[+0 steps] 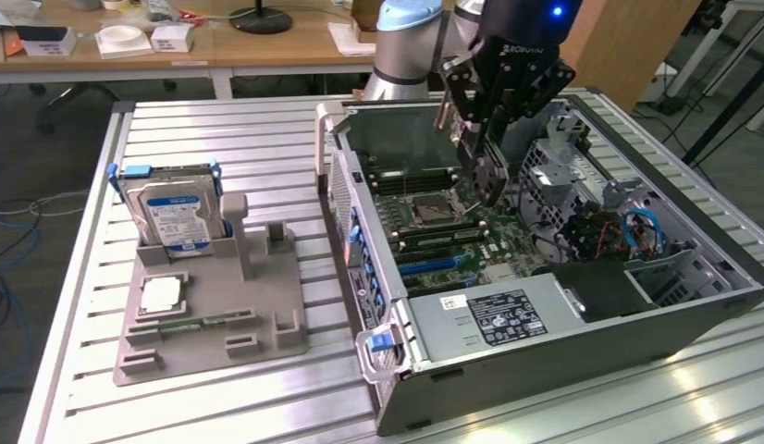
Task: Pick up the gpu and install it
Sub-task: 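Pick up the gpu and move the gpu toward the slot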
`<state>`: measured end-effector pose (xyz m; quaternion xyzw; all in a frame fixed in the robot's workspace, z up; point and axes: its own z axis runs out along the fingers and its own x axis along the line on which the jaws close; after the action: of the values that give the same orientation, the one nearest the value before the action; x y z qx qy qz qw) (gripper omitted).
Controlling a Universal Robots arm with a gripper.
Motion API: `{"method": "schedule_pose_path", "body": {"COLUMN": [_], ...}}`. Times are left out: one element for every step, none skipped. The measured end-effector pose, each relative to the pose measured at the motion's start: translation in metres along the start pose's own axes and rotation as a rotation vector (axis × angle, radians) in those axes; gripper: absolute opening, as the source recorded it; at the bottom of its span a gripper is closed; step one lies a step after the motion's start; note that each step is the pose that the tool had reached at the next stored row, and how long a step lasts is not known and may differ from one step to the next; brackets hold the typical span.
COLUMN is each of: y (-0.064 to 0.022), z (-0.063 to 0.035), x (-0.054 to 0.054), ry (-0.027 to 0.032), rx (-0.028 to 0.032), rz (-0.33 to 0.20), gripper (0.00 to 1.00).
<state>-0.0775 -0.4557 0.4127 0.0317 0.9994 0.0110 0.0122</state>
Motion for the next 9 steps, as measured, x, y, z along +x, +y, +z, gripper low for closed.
{"method": "schedule_pose_path", "body": {"y": [0.0002,0.0003,0.0005,0.0007,0.0008,0.0010,0.0012,0.0013,0.0015], "z": [0.0000,0.0001,0.0002,0.0003,0.0003,0.0004,0.0004,0.0005,0.0006], "x": [-0.003,-0.005,-0.008,-0.010,-0.013,-0.016,-0.018,-0.021,-0.024], "ry": [0.0000,0.0000,0.0000,0.0001,0.0001,0.0001,0.0001,0.0000,0.0001], "rx": [0.0000,0.0000,0.0000,-0.0001,0.0000,0.0000,-0.0001,-0.0001,-0.0001], "rz": [-0.001,-0.001,-0.001,-0.002,-0.002,-0.002,-0.003,-0.003,-0.003], "gripper": [0.26,0.26,0.26,0.26,0.26,0.26,0.26,0.26,0.26]}}
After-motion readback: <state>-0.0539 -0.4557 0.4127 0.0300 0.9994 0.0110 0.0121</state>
